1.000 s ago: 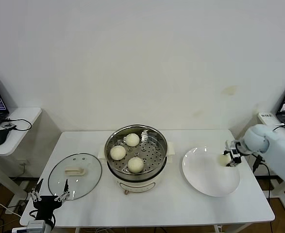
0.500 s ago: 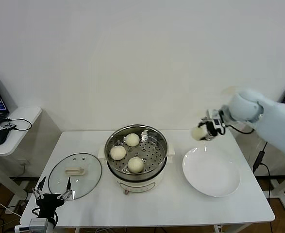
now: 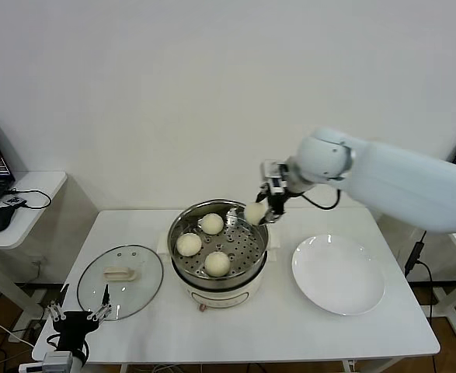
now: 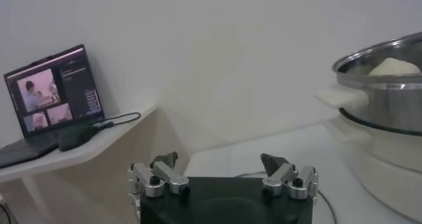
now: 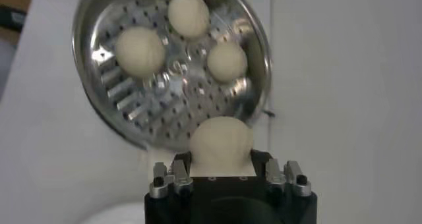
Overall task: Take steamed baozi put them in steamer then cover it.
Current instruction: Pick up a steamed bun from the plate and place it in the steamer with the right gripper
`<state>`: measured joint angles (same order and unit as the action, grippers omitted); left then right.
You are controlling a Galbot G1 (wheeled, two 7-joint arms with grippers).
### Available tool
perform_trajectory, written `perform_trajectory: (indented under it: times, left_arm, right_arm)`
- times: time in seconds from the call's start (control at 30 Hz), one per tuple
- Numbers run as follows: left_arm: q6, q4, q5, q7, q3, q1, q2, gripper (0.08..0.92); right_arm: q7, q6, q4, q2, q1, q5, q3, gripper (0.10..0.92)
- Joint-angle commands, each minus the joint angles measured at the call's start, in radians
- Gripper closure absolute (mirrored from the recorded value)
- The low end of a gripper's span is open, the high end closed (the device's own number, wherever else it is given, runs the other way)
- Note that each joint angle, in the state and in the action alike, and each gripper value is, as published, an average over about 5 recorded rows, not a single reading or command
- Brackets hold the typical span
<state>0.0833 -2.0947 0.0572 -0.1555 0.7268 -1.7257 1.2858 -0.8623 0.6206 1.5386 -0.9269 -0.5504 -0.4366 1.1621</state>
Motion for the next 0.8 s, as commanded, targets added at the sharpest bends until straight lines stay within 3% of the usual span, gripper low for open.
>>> perform_trajectory:
  times: [0.03,0.8]
  left_arm:
    - [-0.002,-0.001,0.004,0.000,0.005,-0.002,-0.002,0.177]
    - [-0.002,0.006,0.006,0.001,0.002,0.013,-0.002,0.177]
  right_arm:
    - [0.081,0.105,-0.079,-0.173,0.053,-0.034,0.063,0.440]
    - [0.076,0.104,-0.166,-0.206,0.163,0.082,0.043,0.440]
